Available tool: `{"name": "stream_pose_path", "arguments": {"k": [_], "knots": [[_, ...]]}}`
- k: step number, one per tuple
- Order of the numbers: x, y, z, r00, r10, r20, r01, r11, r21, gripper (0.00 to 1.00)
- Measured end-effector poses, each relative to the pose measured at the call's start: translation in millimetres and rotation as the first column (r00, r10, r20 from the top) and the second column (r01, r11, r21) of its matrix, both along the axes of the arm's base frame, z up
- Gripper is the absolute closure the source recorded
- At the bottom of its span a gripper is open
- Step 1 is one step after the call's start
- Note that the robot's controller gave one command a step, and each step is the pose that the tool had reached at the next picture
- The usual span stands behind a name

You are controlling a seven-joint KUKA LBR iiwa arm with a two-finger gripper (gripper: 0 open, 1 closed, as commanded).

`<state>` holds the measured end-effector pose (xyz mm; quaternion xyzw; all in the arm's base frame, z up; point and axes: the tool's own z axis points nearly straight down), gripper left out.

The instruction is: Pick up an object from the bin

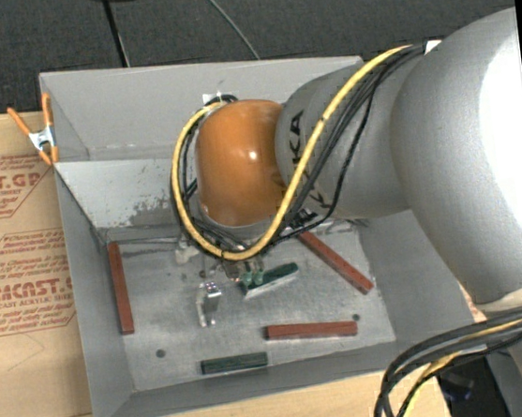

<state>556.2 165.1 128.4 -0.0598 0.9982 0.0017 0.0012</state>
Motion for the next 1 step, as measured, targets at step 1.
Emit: {"name": "stream_pose_path", "arguments": {"k": [1], "knots": [[6.2, -55.9, -45.1, 0.971, 0.239, 0.005, -0.239, 0.971, -0.003, 0.0]]}}
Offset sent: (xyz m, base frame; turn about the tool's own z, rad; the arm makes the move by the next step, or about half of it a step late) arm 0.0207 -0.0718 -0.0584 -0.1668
